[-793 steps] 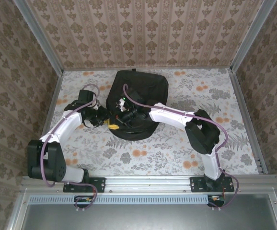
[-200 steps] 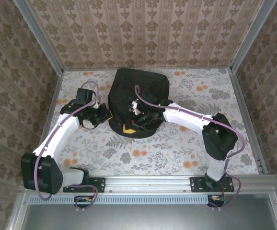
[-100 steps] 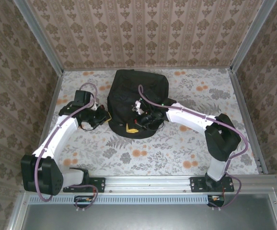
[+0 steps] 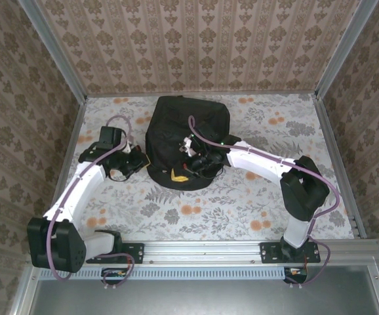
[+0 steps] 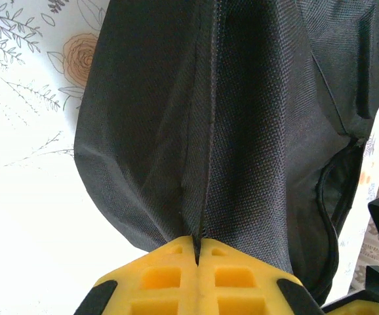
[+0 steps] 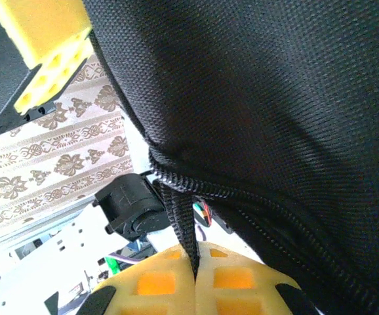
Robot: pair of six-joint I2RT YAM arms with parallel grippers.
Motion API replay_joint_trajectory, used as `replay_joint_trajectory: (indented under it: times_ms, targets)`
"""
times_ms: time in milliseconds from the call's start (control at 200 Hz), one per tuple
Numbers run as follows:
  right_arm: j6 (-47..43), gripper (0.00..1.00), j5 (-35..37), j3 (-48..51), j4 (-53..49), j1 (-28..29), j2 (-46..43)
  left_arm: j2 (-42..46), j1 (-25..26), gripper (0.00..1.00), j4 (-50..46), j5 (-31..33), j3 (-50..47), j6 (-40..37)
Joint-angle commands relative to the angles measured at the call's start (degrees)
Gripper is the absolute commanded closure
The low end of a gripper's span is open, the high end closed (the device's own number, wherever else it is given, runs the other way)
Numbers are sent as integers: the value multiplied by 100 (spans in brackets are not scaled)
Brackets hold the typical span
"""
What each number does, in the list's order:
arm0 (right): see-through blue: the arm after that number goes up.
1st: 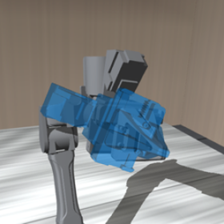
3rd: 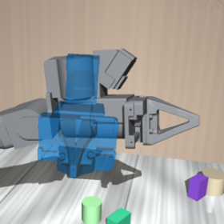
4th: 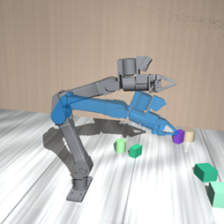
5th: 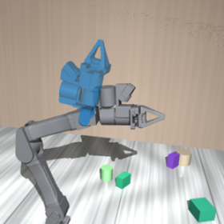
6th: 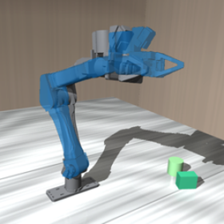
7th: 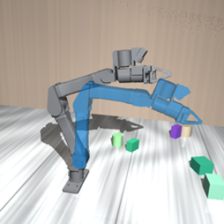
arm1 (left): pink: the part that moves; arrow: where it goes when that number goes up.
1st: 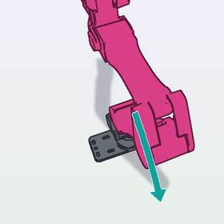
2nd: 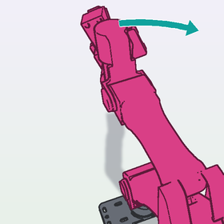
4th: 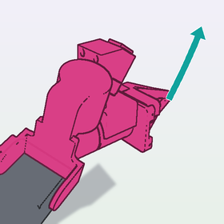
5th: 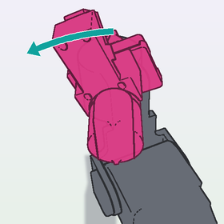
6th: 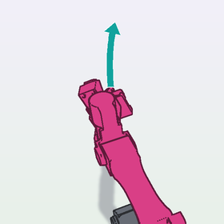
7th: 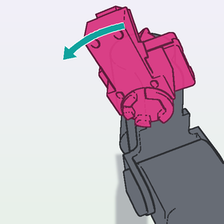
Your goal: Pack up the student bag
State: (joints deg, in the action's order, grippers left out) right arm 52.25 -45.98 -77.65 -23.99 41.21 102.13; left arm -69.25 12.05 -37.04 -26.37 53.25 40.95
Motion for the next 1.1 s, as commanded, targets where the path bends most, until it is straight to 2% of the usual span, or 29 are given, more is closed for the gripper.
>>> replay_joint_trajectory:
  times_ms: [0, 230, 440, 740, 965, 1040, 1095]
  targets:
    - [152, 100, -342, -294, -235, 74, 43, 53, 170, 96, 268, 362, -130, 189]
    - [206, 100, -315, -287, -174, 97, 79, 280, 760, 79, 364, 482, -451, 595]
    - [220, 100, -298, -138, -85, 95, 27, 281, 956, 73, 373, 449, -585, 841]
    - [258, 100, -289, -41, -3, 93, -9, 178, 1301, 72, 467, 497, -601, 1121]
    - [294, 100, -298, 4, 61, 106, -33, -74, 1371, 69, 527, 547, -624, 1148]
    - [279, 100, -289, 21, 36, 102, -44, -127, 1373, 71, 514, 570, -606, 1120]
    - [244, 100, -281, 22, -12, 100, -52, -145, 1371, 76, 504, 568, -589, 1082]
